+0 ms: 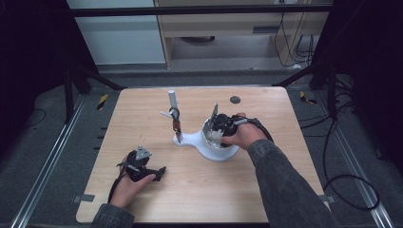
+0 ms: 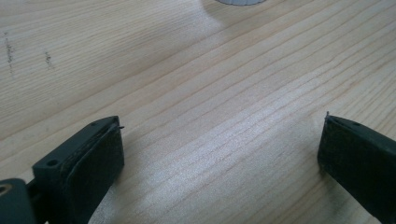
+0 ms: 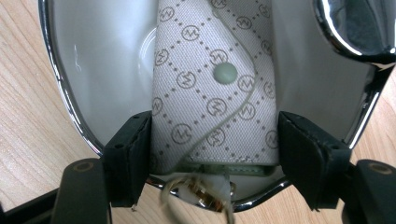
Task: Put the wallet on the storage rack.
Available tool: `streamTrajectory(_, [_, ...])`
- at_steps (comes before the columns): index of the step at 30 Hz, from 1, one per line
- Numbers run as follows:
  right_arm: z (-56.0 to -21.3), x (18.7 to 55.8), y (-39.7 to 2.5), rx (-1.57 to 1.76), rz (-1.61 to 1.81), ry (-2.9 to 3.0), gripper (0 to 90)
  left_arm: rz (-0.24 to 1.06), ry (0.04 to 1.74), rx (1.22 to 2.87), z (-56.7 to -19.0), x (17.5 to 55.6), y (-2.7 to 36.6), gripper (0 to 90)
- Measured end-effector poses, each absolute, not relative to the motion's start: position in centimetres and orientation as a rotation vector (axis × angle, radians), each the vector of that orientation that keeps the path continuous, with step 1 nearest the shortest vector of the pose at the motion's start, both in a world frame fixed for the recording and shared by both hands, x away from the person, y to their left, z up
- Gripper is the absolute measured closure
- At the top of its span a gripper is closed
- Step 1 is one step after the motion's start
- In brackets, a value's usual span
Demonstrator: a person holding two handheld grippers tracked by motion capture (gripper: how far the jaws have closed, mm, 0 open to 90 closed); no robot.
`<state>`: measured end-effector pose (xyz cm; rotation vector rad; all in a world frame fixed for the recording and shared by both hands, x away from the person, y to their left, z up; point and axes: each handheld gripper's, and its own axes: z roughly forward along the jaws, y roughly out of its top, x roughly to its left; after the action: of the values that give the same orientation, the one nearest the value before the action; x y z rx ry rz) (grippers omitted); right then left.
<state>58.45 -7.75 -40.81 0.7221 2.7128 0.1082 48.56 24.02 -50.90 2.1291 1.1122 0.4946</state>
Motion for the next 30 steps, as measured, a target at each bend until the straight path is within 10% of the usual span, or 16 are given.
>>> streamTrajectory(30, [-37.1,55.4,-9.8,0.751,0.351,2.613,19.6,0.494,1.112,2.129,-50.9,48.6,24.0,0.0])
